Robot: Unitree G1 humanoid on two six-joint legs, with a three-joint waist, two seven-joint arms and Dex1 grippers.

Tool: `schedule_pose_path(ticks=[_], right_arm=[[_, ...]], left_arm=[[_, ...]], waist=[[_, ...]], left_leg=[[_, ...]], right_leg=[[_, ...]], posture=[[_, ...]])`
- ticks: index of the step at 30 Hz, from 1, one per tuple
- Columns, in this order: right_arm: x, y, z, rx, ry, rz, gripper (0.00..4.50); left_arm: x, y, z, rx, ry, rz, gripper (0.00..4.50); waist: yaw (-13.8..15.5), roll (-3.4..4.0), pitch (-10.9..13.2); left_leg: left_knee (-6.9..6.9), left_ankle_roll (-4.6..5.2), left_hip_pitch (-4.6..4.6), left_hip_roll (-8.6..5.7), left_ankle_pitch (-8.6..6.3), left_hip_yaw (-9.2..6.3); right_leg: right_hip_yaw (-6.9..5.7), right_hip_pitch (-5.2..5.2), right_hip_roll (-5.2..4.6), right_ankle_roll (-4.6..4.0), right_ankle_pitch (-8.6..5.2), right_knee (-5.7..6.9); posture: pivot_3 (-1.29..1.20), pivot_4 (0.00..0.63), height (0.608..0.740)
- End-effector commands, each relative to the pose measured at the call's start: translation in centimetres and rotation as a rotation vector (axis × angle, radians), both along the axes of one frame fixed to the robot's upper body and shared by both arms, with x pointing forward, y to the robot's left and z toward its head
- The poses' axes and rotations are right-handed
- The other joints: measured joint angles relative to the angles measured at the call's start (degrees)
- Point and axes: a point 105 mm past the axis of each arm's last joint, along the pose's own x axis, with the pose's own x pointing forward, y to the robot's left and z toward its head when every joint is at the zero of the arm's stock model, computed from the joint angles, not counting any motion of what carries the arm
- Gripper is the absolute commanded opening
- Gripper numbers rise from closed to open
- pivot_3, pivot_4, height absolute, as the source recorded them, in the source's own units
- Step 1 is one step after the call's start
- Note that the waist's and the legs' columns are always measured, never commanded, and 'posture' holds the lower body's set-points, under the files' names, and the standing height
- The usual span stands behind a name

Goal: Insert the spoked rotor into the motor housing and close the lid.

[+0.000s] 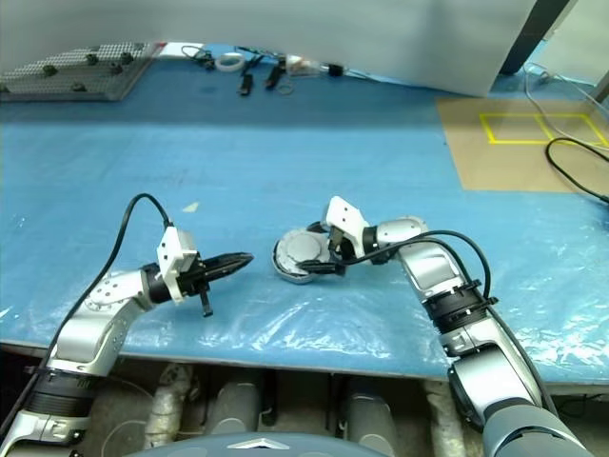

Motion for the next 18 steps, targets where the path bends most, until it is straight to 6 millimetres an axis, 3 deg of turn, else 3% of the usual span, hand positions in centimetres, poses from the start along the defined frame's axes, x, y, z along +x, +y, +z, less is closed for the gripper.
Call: schedule_pose_path(ticks=[1,5,18], right_arm=[[-0.7,0.4,-0.4,-0.008,0.01,0.046,4.05],[-1.0,0.6,-0.2,-0.004,0.003,0.062,2.98],[-0.1,2.5,3.1,0.109,0.034,0.028,2.99]], left_arm=[[0.2,0.4,0.2,0.006,-0.016,0.018,0.0],[0.2,0.6,0.1,-0.003,-0.006,0.034,0.0],[0.5,0.7,0.0,-0.01,-0.002,0.064,0.0]], waist=[[-0.1,0.0,0.0],[-0.4,0.0,0.0],[-0.5,0.0,0.0]], left_leg=[[0.01,0.0,0.01,0.01,0.0,-0.01],[0.06,0.0,0.05,0.01,0.0,-0.01],[0.1,0.01,0.04,0.04,0.0,-0.01]], right_leg=[[0.0,0.01,0.0,0.0,0.0,0.0],[0.0,0.06,0.0,0.0,0.0,0.02],[-0.01,0.03,0.01,-0.01,0.0,0.07]], posture=[[0.0,0.15,0.74],[0.0,0.15,0.74],[0.0,0.15,0.74]])
